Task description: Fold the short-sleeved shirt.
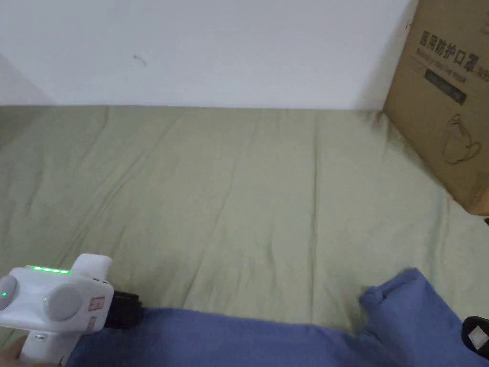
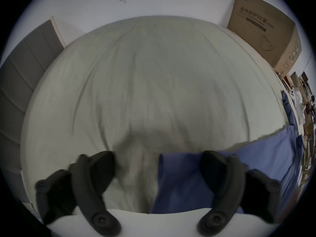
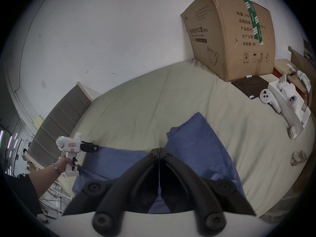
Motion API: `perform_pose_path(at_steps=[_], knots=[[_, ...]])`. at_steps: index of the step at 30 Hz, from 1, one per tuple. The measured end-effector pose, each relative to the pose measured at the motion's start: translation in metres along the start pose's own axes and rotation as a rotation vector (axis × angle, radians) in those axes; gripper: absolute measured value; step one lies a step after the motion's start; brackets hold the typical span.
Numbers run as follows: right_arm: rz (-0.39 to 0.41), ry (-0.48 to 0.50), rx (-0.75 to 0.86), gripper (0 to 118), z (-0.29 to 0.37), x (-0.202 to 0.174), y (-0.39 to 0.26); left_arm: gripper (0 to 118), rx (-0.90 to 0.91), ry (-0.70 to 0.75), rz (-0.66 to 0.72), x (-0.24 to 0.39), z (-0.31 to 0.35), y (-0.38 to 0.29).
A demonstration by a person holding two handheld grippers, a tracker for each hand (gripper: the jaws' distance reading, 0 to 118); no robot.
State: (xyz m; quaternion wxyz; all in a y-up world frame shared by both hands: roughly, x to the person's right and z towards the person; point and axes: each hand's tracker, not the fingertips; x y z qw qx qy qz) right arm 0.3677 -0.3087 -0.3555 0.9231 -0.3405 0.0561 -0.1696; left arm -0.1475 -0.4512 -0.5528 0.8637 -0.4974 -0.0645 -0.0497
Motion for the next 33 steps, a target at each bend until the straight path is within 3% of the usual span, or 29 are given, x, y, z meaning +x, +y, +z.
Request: perform_pose_path(at_steps=[2,3,4,7,8,9,10,11,13,14,16,18,20,21,23,25,28,33], knots=[[0.019,0.001,-0.011,0,-0.010,0.008,0.008,57,0.043,-0.014,-0.023,0.008,0.021,-0.006],[0.027,-0.003,-0.013,0,-0.016,0.012,0.012,23,0.046,-0.019,-0.038,0.011,0.028,-0.009],[0.035,-0.011,-0.015,0,-0.026,0.018,0.019,4,0.045,-0.036,-0.050,0.006,0.032,-0.010],[0.055,-0.066,-0.068,5,-0.065,0.038,0.042,4,0.080,-0.074,-0.006,0.004,0.056,-0.011],[0.069,-0.077,-0.102,22,-0.082,0.046,0.050,4,0.120,-0.091,0.023,0.003,0.069,-0.010],[0.081,-0.101,-0.132,71,-0.096,0.053,0.056,4,0.154,-0.101,0.043,0.001,0.079,-0.009],[0.080,-0.140,-0.174,105,-0.115,0.062,0.062,4,0.180,-0.106,0.056,-0.001,0.091,-0.008],[0.075,-0.176,-0.239,118,-0.133,0.070,0.065,4,0.201,-0.116,0.070,-0.003,0.100,-0.008],[0.015,-0.226,-0.227,118,-0.164,0.100,0.071,4,0.199,-0.121,0.077,0.000,0.116,-0.010],[0.014,-0.267,-0.300,118,-0.180,0.110,0.073,4,0.199,-0.120,0.077,0.001,0.119,-0.011],[0.039,-0.343,-0.403,118,-0.206,0.123,0.071,4,0.195,-0.116,0.076,0.001,0.121,-0.014],[0.070,-0.343,-0.514,115,-0.227,0.129,0.063,4,0.181,-0.105,0.064,0.003,0.119,-0.017],[0.107,-0.370,-0.537,94,-0.228,0.127,0.057,4,0.164,-0.099,0.065,0.001,0.113,-0.020],[0.111,-0.350,-0.492,93,-0.221,0.121,0.059,4,0.156,-0.101,0.076,-0.001,0.111,-0.020],[0.122,-0.333,-0.484,67,-0.213,0.112,0.062,4,0.135,-0.108,0.106,-0.003,0.104,-0.021],[0.156,-0.256,-0.499,4,-0.204,0.104,0.063,4,0.122,-0.103,0.126,-0.008,0.095,-0.020],[0.111,-0.249,-0.440,1,-0.193,0.100,0.066,4,0.119,-0.101,0.146,-0.008,0.087,-0.020],[-0.133,-0.241,-0.131,1,-0.155,0.116,0.092,4,0.190,-0.088,0.259,-0.013,0.092,-0.014]])
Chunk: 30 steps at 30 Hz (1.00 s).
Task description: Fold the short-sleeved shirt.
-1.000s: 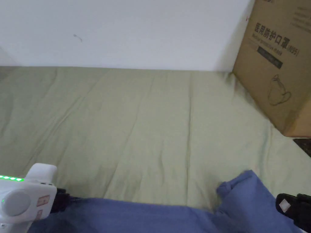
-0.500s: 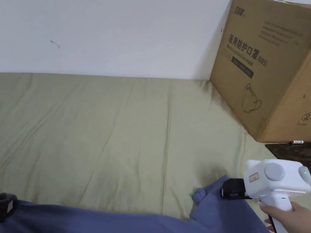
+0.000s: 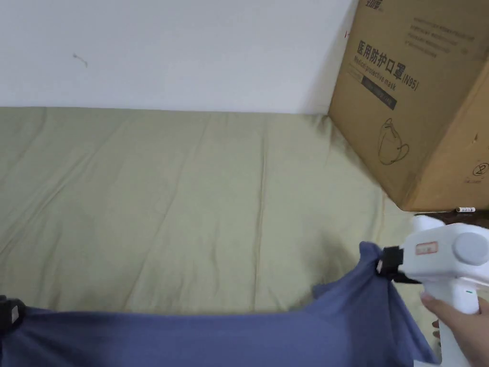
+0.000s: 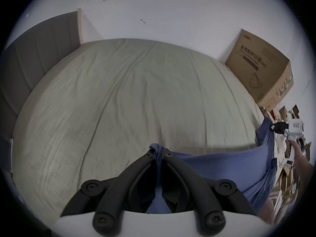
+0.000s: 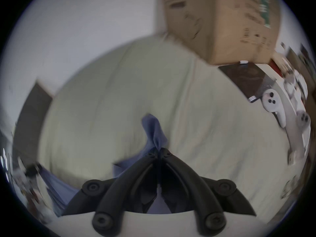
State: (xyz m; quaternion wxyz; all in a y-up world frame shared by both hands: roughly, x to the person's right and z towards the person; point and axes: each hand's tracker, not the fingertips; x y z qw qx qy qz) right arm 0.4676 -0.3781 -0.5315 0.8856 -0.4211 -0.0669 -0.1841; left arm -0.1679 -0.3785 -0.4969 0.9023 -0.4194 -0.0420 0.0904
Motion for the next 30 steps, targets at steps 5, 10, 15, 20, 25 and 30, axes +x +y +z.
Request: perform_pose_path(at_steps=[5,10,15,20,25,30], knots=[[0.029,-0.026,0.133,1,0.028,-0.007,0.007,4,0.110,-0.002,-0.028,0.007,0.017,0.010],[0.027,0.004,0.154,1,0.056,-0.005,-0.001,4,0.108,-0.018,-0.052,0.012,0.032,0.010],[0.002,0.043,0.120,1,0.124,0.023,-0.067,4,0.020,-0.083,-0.004,-0.008,0.069,-0.039],[0.012,-0.007,-0.051,1,0.171,0.052,-0.152,4,-0.166,-0.101,0.021,-0.026,0.093,-0.115],[-0.033,-0.034,-0.160,7,0.133,0.072,-0.190,27,-0.274,-0.141,0.063,-0.035,0.080,-0.162],[-0.084,0.033,-0.070,118,0.141,0.070,-0.183,118,-0.181,-0.106,-0.021,-0.015,0.109,-0.146]])
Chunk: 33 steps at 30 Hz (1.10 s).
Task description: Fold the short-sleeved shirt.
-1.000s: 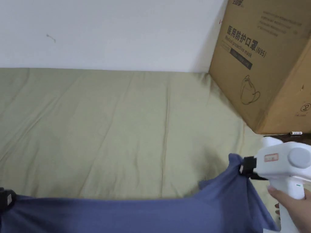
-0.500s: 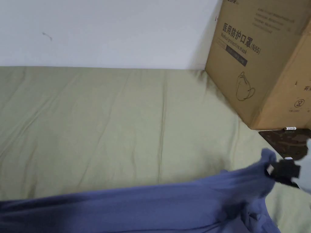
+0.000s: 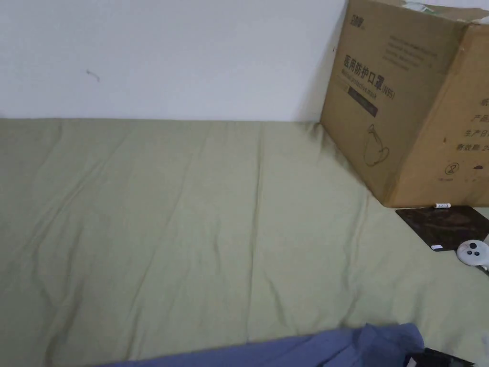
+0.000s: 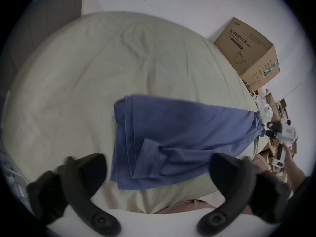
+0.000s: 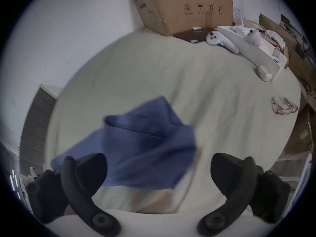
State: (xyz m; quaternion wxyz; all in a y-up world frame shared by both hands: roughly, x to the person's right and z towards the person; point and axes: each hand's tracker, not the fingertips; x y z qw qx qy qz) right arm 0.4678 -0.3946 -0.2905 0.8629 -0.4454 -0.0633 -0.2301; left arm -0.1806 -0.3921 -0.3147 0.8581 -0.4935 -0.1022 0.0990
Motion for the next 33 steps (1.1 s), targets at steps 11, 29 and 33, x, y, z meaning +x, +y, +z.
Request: perform_pose_path(at_steps=[11,29,33], knots=[[0.385,0.069,0.928,102,0.133,-0.154,-0.034,55,0.888,0.012,-0.048,0.114,0.132,0.019],[0.380,0.160,0.842,0,0.172,-0.166,-0.036,0,0.337,-0.381,0.246,-0.015,0.107,0.038],[0.393,0.149,0.766,0,0.160,-0.169,-0.036,89,0.198,-0.424,0.417,-0.084,0.061,0.020]])
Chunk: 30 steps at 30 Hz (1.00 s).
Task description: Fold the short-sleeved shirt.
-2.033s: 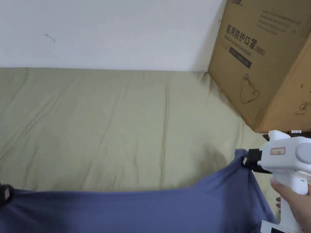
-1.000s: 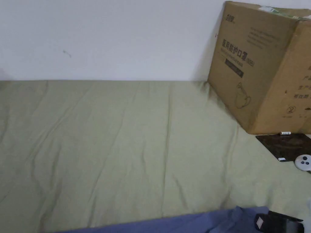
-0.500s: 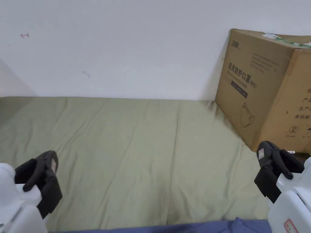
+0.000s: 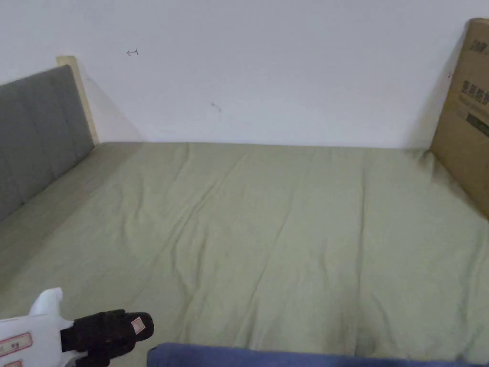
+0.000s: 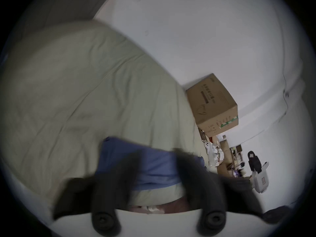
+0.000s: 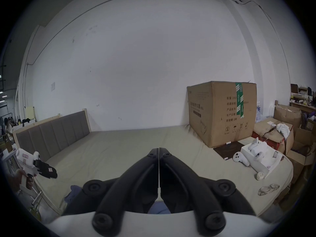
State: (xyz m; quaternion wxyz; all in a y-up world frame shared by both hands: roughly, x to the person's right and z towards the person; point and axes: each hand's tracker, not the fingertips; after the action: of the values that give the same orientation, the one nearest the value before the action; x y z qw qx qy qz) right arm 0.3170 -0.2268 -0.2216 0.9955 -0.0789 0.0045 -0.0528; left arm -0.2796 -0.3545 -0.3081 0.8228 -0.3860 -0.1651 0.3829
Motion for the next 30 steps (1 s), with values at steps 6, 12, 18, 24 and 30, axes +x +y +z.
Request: perform_pose_path(at_steps=[6,12,18,24,30], knots=[[-0.018,0.033,-0.117,0,-0.022,-0.020,-0.009,118,-0.111,-0.057,0.210,-0.084,-0.047,-0.004],[0.000,0.066,-0.195,0,-0.039,-0.043,-0.010,118,-0.206,-0.368,0.328,-0.129,-0.102,-0.018],[-0.048,0.113,-0.241,0,-0.051,-0.058,-0.007,2,-0.287,-0.033,0.250,-0.135,-0.155,-0.038],[-0.046,0.149,-0.277,0,-0.054,-0.063,-0.007,2,-0.178,0.027,0.017,-0.072,-0.107,-0.024],[-0.060,0.179,-0.277,0,-0.048,-0.059,-0.008,2,-0.047,0.883,-0.542,0.004,-0.053,-0.022]])
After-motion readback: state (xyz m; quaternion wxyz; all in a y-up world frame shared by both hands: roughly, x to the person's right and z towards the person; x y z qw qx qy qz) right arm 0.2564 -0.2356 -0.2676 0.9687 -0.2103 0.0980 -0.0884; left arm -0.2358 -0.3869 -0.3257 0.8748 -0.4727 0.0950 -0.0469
